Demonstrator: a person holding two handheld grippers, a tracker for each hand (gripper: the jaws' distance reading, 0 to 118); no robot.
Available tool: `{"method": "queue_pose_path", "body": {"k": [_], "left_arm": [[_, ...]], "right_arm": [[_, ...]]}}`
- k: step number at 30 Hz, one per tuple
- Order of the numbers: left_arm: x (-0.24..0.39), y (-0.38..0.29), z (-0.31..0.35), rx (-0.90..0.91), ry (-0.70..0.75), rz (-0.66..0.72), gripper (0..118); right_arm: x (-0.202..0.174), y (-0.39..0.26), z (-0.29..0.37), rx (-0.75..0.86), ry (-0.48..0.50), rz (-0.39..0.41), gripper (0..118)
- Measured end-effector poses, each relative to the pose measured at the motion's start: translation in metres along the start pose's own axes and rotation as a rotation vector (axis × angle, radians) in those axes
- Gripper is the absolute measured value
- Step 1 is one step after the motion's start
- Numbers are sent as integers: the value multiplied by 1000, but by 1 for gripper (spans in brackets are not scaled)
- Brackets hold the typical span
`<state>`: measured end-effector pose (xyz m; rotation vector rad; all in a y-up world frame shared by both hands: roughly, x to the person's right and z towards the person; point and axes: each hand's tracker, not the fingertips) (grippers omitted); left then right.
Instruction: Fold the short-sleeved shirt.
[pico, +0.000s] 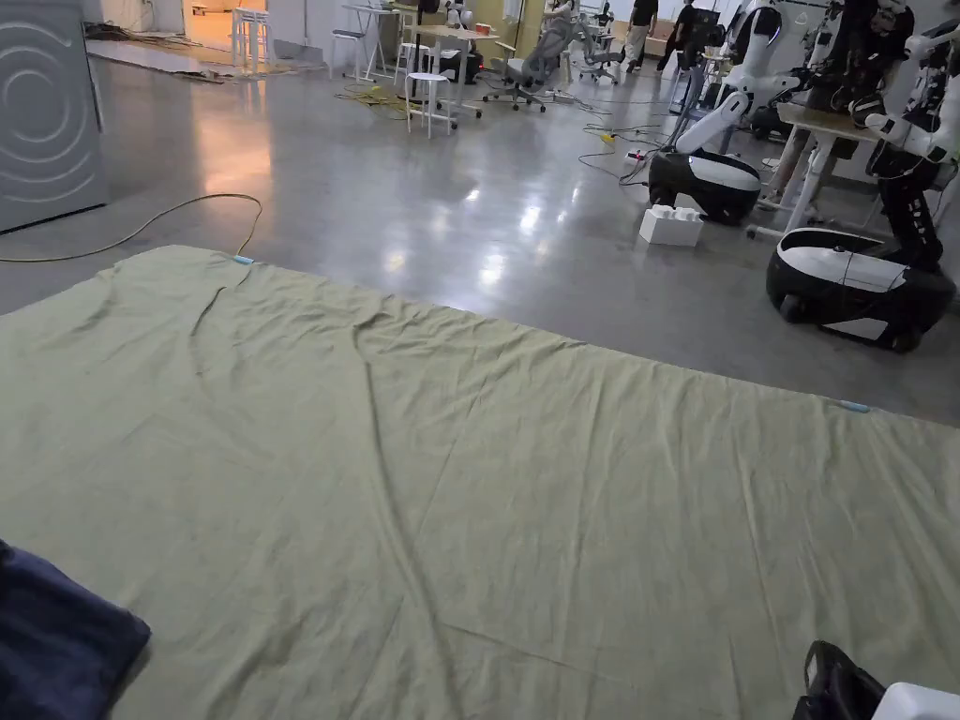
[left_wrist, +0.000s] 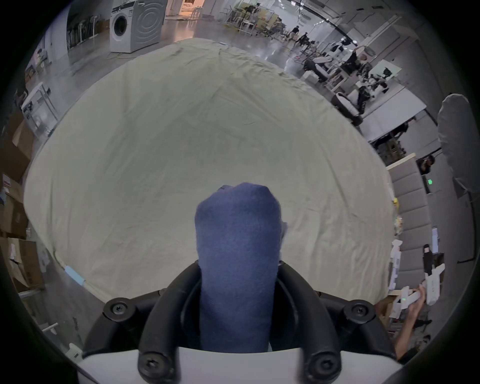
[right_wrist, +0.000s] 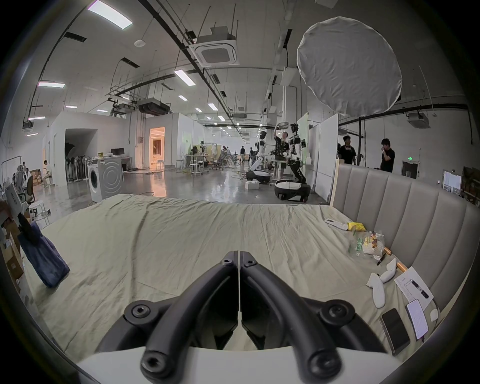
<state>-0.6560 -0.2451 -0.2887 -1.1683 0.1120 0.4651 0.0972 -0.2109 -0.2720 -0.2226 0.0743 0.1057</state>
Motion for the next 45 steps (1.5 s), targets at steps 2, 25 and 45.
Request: {"method": "queue_pose_path", "body": {"k": [2,25,45], "left_arm": [[-5,4,-2,-9,63,-10,38],[180,-127,-38,562,297,-270,59],[405,-203,-45,1052,99,-391,13]], "right_arm": [[1,-1,0,-4,-1,4,1],[15,-17,1,-28,3,-19,2],[7,-12,0,49,-26,-67,2]]}}
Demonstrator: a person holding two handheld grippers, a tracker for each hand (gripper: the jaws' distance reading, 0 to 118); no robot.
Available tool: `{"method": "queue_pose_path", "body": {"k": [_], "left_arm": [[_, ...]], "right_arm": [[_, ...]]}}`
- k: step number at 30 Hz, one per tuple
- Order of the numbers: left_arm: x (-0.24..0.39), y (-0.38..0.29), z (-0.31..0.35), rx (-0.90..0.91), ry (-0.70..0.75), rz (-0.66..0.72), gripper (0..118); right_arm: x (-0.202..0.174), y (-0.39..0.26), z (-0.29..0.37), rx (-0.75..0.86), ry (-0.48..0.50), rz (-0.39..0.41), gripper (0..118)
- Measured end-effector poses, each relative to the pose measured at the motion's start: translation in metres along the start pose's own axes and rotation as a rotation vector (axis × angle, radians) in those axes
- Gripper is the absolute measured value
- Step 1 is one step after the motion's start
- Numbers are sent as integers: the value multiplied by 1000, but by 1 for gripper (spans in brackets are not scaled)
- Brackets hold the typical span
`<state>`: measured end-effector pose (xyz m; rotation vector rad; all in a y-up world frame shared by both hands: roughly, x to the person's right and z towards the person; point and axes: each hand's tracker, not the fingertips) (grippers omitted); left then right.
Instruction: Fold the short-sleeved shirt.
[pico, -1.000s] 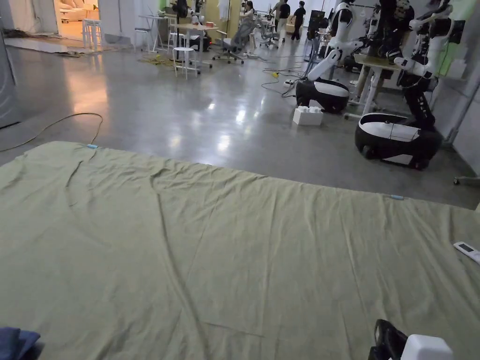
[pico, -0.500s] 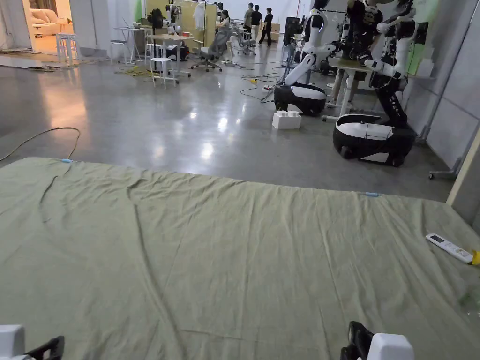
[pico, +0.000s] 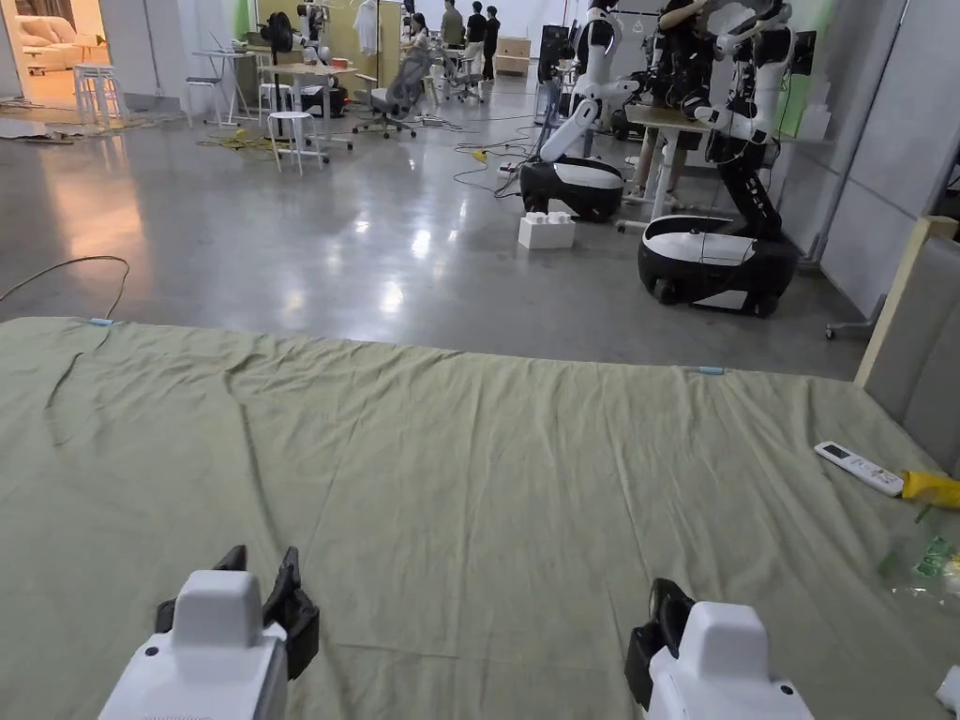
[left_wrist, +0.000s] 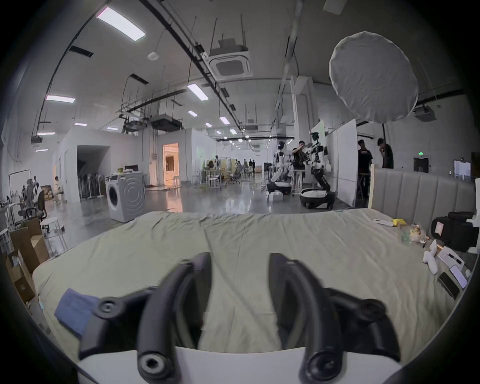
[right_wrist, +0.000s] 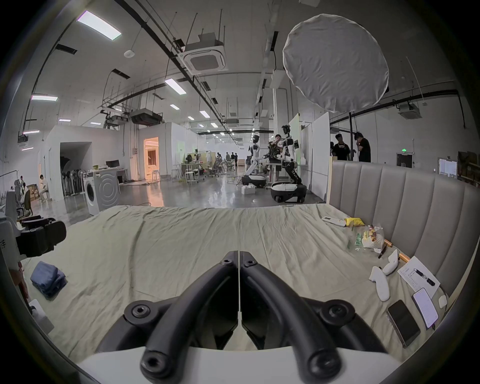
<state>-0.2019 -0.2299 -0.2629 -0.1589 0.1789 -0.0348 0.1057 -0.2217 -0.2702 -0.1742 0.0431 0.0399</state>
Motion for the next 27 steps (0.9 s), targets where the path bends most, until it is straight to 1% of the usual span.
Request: {"method": "queue_pose_path", "body": {"k": [3,4,5,9,14,26,27], "left_arm": [[7,11,4,2,8,9,10],[6,13,4,-1,-18,32,10],[5,13,5,1,-25,45,7],[6,15,9,-1,-24,42,4],[4,14,13,10,-14,56,4],[5,14,14,17,-8,40,4],[6,13,14,21,0,36,5]], "right_arm": [[-4,3,3,21,1,4,2],[-5,4,4,27,1,6,2],[-6,4,3,29,0,5,2],[-7,3,4,39,-3,4,1],[-7,1,7,44,-8,-7,2],[-3,1,9,45,-4,-9,2],[-3,1,9,46,-4,-6,5]]}}
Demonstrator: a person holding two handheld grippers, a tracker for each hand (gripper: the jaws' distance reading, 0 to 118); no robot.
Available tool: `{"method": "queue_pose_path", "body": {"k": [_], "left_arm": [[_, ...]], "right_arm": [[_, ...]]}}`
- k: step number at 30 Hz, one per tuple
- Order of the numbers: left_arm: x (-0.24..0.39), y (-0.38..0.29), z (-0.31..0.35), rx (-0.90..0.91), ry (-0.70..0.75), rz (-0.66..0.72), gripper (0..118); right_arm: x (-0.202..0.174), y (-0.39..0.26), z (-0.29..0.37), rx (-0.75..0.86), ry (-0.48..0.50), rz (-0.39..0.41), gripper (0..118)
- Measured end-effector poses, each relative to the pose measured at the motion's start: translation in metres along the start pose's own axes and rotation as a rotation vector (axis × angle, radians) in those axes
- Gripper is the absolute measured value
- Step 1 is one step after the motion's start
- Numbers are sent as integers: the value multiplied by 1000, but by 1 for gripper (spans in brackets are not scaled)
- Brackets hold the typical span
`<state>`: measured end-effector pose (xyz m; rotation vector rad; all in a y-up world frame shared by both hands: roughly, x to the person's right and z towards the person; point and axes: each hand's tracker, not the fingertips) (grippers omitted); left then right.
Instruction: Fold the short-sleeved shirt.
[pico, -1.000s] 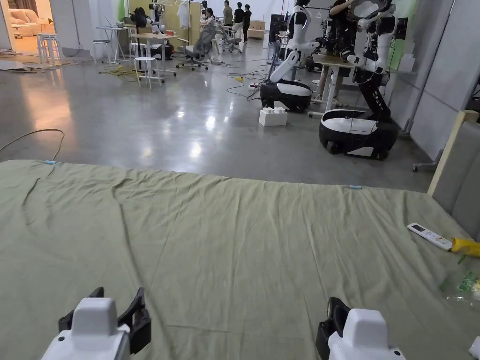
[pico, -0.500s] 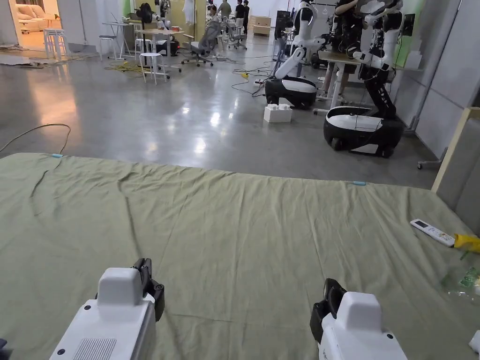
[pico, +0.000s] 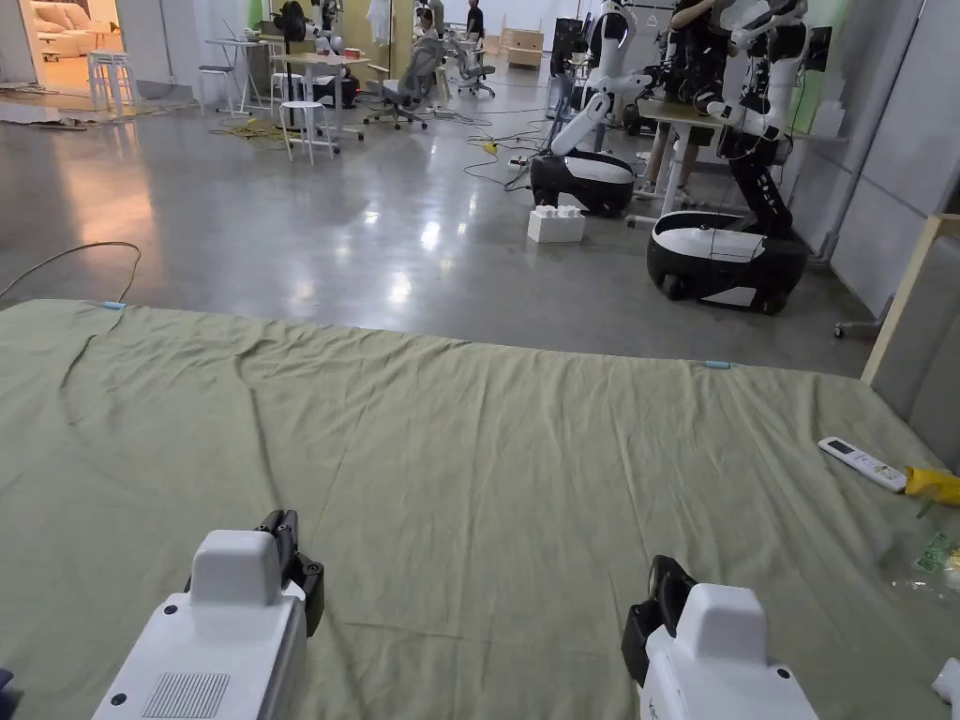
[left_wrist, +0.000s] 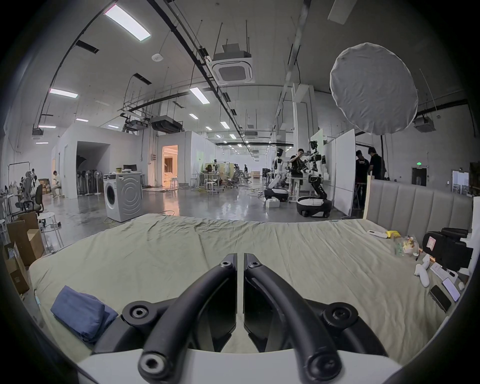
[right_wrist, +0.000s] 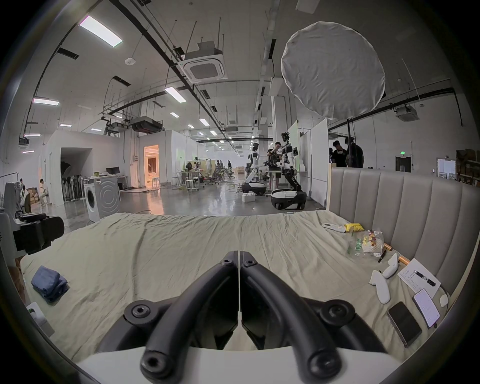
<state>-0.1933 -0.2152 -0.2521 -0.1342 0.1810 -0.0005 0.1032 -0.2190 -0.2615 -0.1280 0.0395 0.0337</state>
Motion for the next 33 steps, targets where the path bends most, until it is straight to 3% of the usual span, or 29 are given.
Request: {"method": "queue_pose_path", "body": {"k": [2,3,5,7,16,23,33], "left_arm": [[1,0,0,6,11,-7,13],[0,1,0,6,10,-8,29],[1,1,-1,6,11,-16,50],[0,0,-2,10,23,-29,53],[-8,-1,-4,-4,29,-26,79],[-18,-1,-8,-20,-4,32,101],[-22,-1,-8,23,-2,27,106]], "right_arm": [[-1,0,0,1,-14,16,31],[-1,1,0,3,-15,20,46],[1,0,-1,3,-12,15,54],[0,0,-2,3,-22,13,55],[0,1,-4,11,-38,23,103],[-1,4,-8,7,-6,-13,112],[-11,10,-17,-16,-103,-7,113]]}}
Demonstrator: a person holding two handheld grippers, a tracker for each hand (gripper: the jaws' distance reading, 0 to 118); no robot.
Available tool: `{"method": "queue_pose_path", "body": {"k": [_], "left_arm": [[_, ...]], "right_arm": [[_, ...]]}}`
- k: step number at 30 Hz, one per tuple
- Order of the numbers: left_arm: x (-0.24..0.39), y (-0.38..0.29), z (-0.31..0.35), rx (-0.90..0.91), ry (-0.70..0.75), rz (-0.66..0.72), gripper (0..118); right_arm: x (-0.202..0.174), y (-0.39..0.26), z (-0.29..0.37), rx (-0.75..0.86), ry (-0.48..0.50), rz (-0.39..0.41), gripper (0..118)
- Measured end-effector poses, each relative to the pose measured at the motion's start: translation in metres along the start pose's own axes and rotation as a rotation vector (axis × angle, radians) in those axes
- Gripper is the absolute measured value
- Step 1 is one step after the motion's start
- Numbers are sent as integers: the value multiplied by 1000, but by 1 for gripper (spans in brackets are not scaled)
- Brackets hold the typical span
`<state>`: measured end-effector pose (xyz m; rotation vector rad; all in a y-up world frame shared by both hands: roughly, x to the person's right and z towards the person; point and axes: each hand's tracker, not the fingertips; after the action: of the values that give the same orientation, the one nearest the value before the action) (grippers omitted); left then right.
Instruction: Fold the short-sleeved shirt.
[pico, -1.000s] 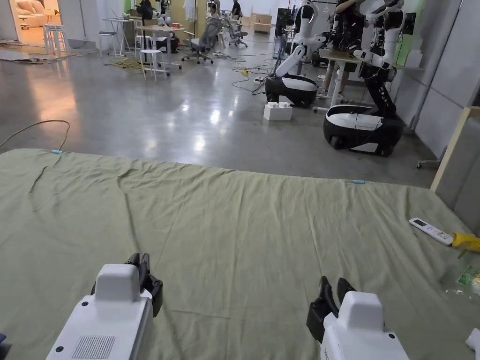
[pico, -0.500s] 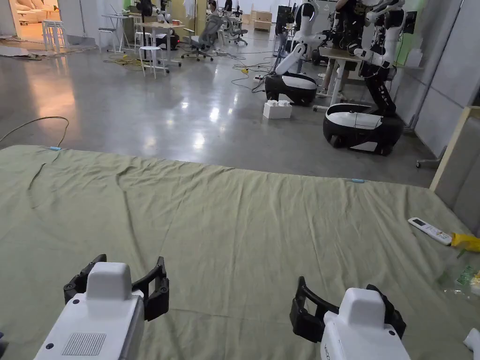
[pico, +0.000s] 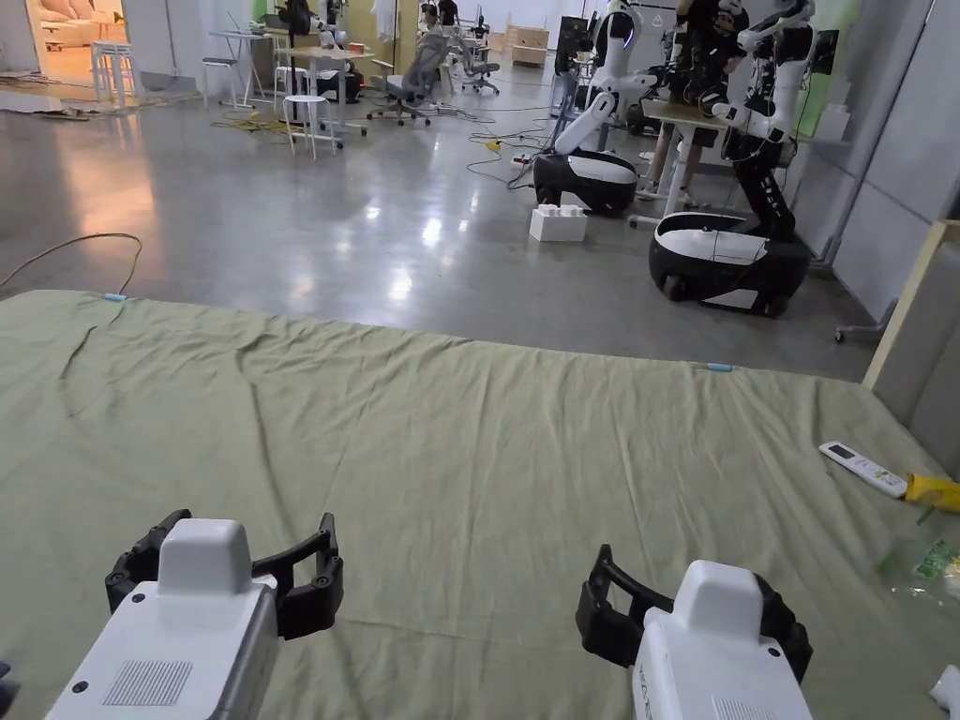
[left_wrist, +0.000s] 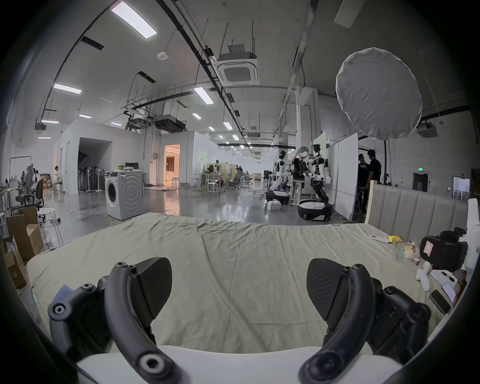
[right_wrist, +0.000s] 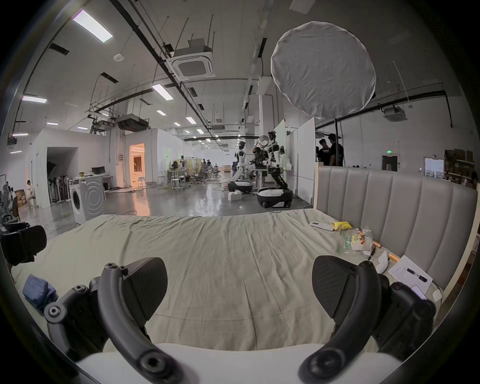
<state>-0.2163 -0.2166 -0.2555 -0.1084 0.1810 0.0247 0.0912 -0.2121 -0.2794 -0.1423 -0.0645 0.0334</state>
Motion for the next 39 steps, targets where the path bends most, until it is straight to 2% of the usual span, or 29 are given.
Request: {"method": "queue_pose_path", "body": {"k": [8,11,12,15,24,31,39], "left_arm": [[-2,1,-2,13,24,-60,108],[0,2,-5,8,10,-38,108],[-1,3,-9,9,7,-32,108],[-5,-1,-13,-1,8,-32,109],[-8,0,-12,-23,11,-18,110],[-4,2,-12,-30,41,-13,112],[-1,7,-11,-22,29,-19,112]], "right_arm": [[1,7,-1,-26,60,-48,113],[1,10,-4,-64,49,-100,113],[3,9,-6,-125,52,-157,113],[5,13,-11,-171,48,-202,113],[0,20,-16,-229,13,-195,113],[-1,18,-19,-252,41,-201,113],[-5,19,-21,-238,34,-162,113]]}}
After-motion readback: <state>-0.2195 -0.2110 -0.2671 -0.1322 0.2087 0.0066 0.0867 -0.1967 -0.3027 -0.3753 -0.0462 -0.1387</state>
